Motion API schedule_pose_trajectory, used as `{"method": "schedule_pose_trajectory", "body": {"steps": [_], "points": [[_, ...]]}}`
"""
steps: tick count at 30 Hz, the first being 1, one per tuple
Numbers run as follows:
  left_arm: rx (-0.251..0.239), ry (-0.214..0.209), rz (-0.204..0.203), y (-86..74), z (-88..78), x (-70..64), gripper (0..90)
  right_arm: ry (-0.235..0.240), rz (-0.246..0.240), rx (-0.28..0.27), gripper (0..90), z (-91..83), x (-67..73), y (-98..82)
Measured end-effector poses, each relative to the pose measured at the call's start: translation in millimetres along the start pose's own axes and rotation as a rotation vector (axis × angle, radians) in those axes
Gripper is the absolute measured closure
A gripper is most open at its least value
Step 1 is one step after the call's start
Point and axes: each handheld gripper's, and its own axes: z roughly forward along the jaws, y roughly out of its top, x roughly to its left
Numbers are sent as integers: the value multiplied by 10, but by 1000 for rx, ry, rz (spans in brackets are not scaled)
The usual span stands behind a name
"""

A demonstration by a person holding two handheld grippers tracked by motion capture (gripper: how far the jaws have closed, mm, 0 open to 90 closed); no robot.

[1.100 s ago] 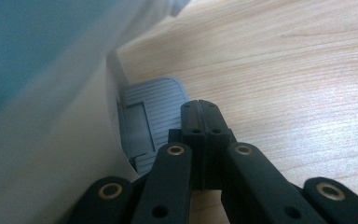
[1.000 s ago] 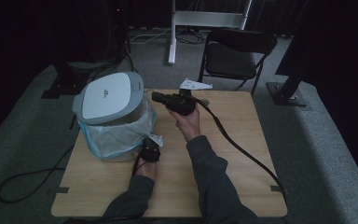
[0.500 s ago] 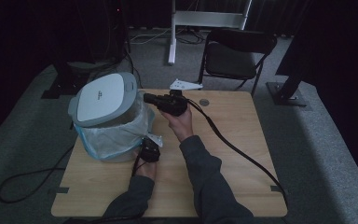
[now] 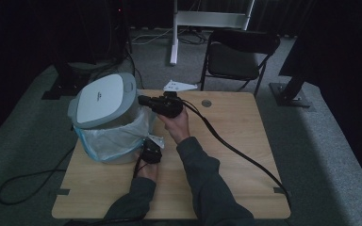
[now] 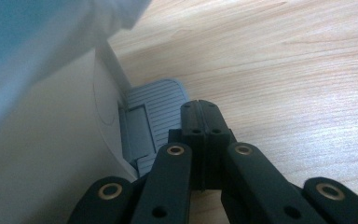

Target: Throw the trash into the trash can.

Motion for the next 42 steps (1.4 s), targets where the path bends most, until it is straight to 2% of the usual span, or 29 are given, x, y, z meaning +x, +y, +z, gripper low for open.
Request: {"method": "schedule_pose_trajectory", "body": {"steps": [6, 10, 17, 20, 21, 23, 25, 29, 33, 35, 42], "points": [[0, 1, -4, 0, 0, -2, 900, 13, -13, 5, 866, 45, 58, 29], [-1, 0, -2, 0, 1, 1, 900, 1, -18, 14, 866, 57, 57, 21], [-1, -4, -1, -1, -1, 6, 900, 14, -18, 31, 857, 74, 46, -4], [-1, -7, -4, -1, -2, 6, 900, 1, -6, 35, 787, 83, 34, -22], [-2, -9, -5, -2, -1, 9, 900, 12, -1, 38, 788, 90, 28, -27], [-3, -8, -9, -2, -1, 6, 900, 27, -22, 42, 773, 98, 45, -39], [-4, -8, -15, -3, -1, 4, 900, 27, -21, 34, 713, 94, 63, -42], [-5, -13, -8, -2, -4, 17, 900, 3, -15, 8, 606, 33, 65, -14], [-6, -16, -14, -2, -5, 17, 900, -54, -74, 13, 540, -97, 96, 16], [-5, -14, -10, -1, -7, 19, 900, -69, -95, -4, 535, -185, 97, 7], [-11, -19, -8, -2, -5, 24, 900, -135, -87, -1, 522, -413, -23, -98]]}}
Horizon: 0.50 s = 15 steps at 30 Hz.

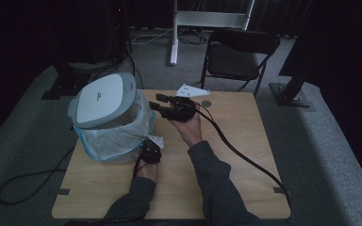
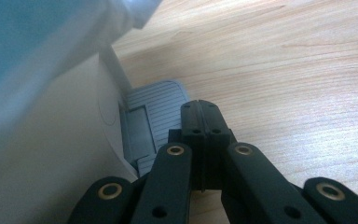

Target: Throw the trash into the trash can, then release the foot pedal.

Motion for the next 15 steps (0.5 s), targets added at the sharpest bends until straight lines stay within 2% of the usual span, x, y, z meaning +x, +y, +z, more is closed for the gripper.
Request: {"method": "schedule_pose_trajectory", "body": {"steps": [1, 7, 10, 13, 14, 15], "points": [[-3, 8, -16, -3, 2, -9, 900, -14, -6, 11, 518, -21, -14, -22], [-9, 5, -19, -2, -8, -7, 900, -77, -10, 38, 494, -193, -117, -178], [-21, 13, -13, -1, -16, -8, 900, -106, -6, 46, 489, -286, -185, -247], [-49, 14, -32, -2, -52, -11, 900, -129, 0, 51, 486, -374, -237, -310], [-65, 7, -29, -6, -69, -14, 900, -137, 3, 52, 486, -406, -251, -329], [-75, -5, -5, -4, -82, -12, 884, -141, 6, 49, 485, -437, -268, -347]]}}
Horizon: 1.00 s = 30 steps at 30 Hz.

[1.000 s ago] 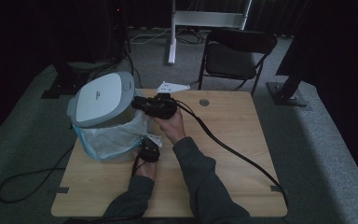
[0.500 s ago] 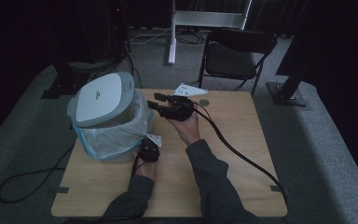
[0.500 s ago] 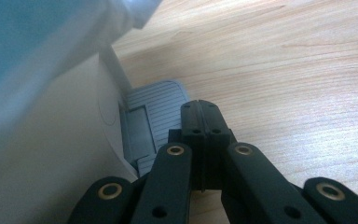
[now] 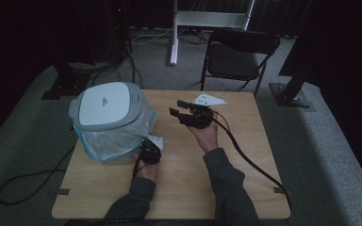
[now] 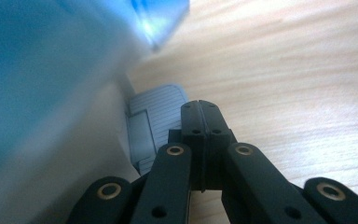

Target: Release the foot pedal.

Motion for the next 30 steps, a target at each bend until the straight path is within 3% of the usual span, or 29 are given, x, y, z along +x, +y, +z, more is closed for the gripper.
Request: {"method": "schedule_pose_trajectory", "body": {"steps": [1, 6, 11, 12, 15, 21, 25, 26, 27, 30], "points": [[-2, -4, 23, 0, -8, -10, 777, -11, -1, 9, 482, -24, -18, -16], [-24, -40, 69, -7, -72, -55, 698, -49, -9, 14, 475, -142, -106, -99], [-17, -96, 37, -64, -148, -23, 616, -77, 2, 20, 473, -266, -179, -174], [-13, -131, 27, -86, -174, -3, 608, -84, 5, 21, 473, -290, -193, -189], [-10, -143, 23, -103, -192, 12, 594, -93, 9, 21, 472, -334, -225, -221], [21, -219, 17, -149, -211, 51, 566, -132, 22, 31, 462, -428, -287, -358], [43, -238, 23, -163, -206, 63, 564, -148, 25, 50, 461, -441, -310, -442], [47, -245, -2, -173, -198, 69, 564, -150, 29, 57, 459, -446, -323, -472], [49, -246, -3, -176, -203, 78, 564, -165, 22, 75, 455, -459, -341, -532], [56, -246, 14, -183, -211, 85, 564, -179, 26, 95, 450, -485, -369, -598]]}}
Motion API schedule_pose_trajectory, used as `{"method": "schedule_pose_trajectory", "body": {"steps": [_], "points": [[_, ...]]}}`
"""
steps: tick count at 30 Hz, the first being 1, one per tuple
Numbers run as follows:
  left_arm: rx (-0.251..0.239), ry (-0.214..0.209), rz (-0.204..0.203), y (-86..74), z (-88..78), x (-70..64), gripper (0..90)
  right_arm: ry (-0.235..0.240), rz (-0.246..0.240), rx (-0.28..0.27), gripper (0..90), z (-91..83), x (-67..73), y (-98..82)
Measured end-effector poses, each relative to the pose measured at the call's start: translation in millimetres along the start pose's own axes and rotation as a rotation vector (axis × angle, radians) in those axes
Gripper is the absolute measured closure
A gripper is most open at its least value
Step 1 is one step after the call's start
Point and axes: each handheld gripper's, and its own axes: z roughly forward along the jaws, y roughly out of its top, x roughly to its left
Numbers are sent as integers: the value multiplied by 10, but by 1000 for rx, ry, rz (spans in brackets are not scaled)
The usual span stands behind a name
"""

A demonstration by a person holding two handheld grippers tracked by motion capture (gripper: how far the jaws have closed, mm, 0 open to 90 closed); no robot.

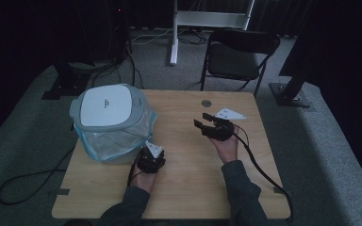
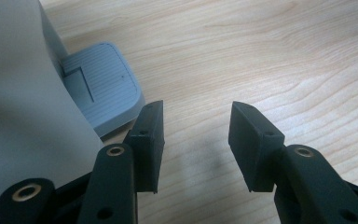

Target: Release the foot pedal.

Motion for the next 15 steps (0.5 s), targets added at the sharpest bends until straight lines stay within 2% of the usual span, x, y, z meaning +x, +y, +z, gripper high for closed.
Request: {"method": "schedule_pose_trajectory", "body": {"steps": [8, 12, 15], "points": [[5, 1, 1, -13, -12, 12, 564, -31, -5, 35, 442, -33, -44, -138], [8, 1, -3, -16, -12, 18, 564, -37, 9, 51, 442, -42, -72, -224], [5, 0, -11, -19, -18, 25, 565, -57, 1, 88, 421, -54, -93, -296]]}}
